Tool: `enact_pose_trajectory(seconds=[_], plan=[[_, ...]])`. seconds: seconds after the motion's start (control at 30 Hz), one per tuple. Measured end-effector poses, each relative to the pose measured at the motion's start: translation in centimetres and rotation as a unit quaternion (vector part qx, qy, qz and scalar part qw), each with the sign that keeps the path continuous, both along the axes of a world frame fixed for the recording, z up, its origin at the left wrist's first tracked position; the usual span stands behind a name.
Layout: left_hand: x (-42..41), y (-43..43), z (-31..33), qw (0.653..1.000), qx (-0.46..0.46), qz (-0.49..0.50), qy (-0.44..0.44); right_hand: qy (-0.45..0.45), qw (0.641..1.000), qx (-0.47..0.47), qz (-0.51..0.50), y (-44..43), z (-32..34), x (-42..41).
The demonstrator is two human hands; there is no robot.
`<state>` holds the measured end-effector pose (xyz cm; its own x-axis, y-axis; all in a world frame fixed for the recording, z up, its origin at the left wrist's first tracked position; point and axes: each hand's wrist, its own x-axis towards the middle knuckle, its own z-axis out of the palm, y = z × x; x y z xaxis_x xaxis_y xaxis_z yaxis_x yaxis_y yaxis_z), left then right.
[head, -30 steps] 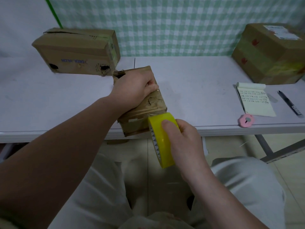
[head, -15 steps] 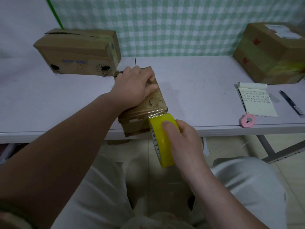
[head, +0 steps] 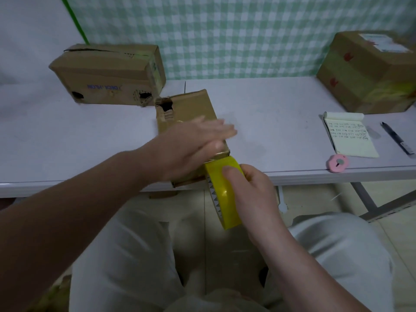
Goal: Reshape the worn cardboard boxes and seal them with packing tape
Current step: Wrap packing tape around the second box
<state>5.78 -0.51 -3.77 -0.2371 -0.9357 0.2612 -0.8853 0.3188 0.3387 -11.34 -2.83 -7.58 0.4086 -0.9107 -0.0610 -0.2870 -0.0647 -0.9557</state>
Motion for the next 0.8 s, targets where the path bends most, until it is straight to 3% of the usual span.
enact_pose_trajectory(seconds=[0.07, 0.23, 0.8], plan=[[0.3, 1.1, -0.7, 0.995, 0.068, -0.046, -0.053, -0.001, 1.0, -0.003, 0.001, 0.1, -0.1, -0.1], [2.0, 0.5, -0.8, 0.978, 0.128, -0.069, -0.15, -0.011, 1.0, -0.01, 0.006, 0.2, -0.2, -0.2], [3.8, -0.7, -1.4, 0.98, 0.147, 0.003, -0.133, 0.012, 1.0, -0.002, 0.004, 0.0, 0.4, 0.1]])
